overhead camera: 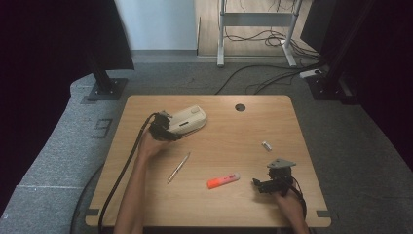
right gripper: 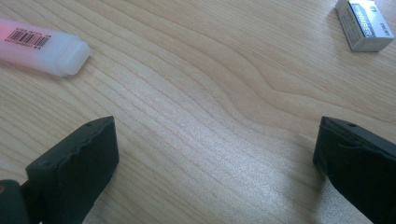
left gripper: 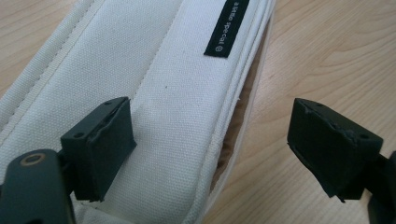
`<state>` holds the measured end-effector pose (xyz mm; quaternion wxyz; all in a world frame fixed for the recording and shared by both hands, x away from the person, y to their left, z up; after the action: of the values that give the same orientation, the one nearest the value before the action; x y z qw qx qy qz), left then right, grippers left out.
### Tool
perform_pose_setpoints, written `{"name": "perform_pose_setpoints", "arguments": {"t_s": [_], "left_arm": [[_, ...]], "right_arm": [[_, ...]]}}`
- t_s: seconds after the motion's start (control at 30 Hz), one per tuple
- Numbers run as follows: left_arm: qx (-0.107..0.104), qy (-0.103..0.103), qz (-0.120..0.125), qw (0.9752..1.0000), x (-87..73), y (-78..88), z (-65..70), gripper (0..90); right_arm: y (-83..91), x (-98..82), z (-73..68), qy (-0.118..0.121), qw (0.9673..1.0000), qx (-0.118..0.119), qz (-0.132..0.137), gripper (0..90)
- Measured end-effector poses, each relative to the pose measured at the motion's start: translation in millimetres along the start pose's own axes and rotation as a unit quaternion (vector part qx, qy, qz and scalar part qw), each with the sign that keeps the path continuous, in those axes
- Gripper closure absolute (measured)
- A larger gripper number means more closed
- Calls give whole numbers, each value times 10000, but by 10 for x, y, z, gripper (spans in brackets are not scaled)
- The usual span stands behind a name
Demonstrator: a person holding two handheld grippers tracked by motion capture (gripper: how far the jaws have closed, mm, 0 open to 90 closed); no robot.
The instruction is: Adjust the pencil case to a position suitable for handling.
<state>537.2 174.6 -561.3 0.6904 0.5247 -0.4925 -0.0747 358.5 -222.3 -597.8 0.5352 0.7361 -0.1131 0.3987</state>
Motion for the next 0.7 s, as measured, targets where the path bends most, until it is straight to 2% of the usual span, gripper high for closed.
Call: {"name": "perform_pose_setpoints", "arguments": {"t_s": [0.07,0.13,0.23,0.33,0.7], "left_arm": [[81,-51,-68,9999,-7,-1,8,175],[359,-174,-119,9991,-26,-12,39,285],[462,-183,-114,9987,-43,-19,61,309],[524,-265,-116,9982,-66,-14,90,353],[545,-240,-113,9982,-88,25,72,459]], "right_arm": [[0,0,0,0,10000,0,0,0],[0,0,0,-2,10000,-1,0,0],[0,1,1,6,10000,-1,5,0],[1,-1,-2,-14,10000,-1,-8,0],[1,-1,-2,-13,10000,-1,-8,0]]}}
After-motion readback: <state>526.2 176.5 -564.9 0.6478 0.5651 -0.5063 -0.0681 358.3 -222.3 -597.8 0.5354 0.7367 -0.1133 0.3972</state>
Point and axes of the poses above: each handheld gripper's, and its own axes: y roughly backward along the jaws, x roughly out of its top, z roughly to its right, the point moved 6 cm from there along -y, roughly forward along the jaws, and after that the axes turned 8 degrees about -y, right-handed, at the moved point
